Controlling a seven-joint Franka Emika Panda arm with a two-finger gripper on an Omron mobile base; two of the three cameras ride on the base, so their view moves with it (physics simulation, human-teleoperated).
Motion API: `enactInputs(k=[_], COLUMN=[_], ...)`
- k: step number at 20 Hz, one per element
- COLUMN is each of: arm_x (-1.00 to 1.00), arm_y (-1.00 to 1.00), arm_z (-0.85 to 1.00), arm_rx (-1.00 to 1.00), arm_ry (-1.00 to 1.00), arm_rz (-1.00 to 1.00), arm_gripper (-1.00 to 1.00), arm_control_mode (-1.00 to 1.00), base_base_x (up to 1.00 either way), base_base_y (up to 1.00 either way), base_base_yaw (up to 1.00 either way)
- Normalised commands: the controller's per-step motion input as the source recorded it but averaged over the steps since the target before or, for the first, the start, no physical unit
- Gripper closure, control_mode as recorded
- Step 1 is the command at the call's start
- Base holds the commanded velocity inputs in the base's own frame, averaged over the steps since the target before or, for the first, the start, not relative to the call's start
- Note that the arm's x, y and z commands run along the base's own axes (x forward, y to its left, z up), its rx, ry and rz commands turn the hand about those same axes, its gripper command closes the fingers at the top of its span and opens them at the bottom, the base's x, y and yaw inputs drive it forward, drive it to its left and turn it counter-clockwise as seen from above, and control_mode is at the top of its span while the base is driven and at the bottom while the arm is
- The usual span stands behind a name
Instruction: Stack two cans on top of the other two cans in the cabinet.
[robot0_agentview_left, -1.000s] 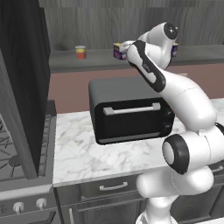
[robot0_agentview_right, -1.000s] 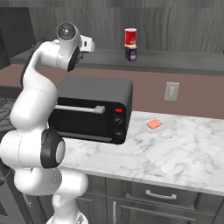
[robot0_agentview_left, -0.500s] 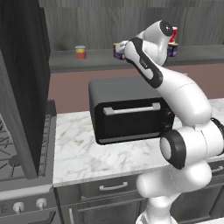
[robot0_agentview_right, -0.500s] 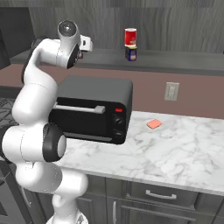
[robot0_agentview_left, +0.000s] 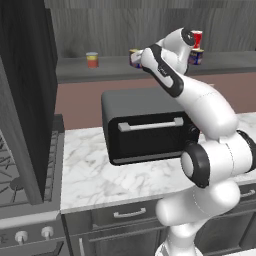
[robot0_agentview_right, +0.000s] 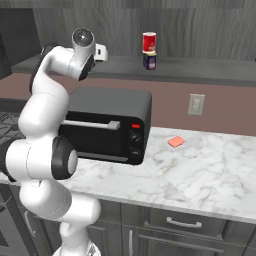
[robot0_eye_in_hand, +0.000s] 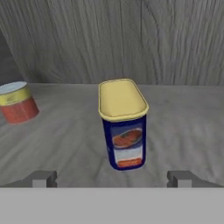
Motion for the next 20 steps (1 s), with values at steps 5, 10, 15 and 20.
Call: enactInputs(k=[5, 10, 15, 20], arm_x=[0.15, 0.16, 0.16, 0.17], arm_y=[0.07, 0.07, 0.04, 0.03], arm_z=[0.00, 0.00, 0.00, 0.00], arm_rx=[0.00, 0.00, 0.00, 0.00], arm_ry=[-0.04, -0.01, 0.00, 0.00], arm_rz=[0.01, 0.00, 0.00, 0.00], arm_gripper=[-1.00, -1.00, -1.00, -1.00], arm_control_mode=[-1.00, -1.00, -1.00, -1.00], base_base_x=[0.00, 0.00, 0.00, 0.00], base_base_y=[0.00, 0.00, 0.00, 0.00], base_base_yaw=[0.00, 0.00, 0.00, 0.00])
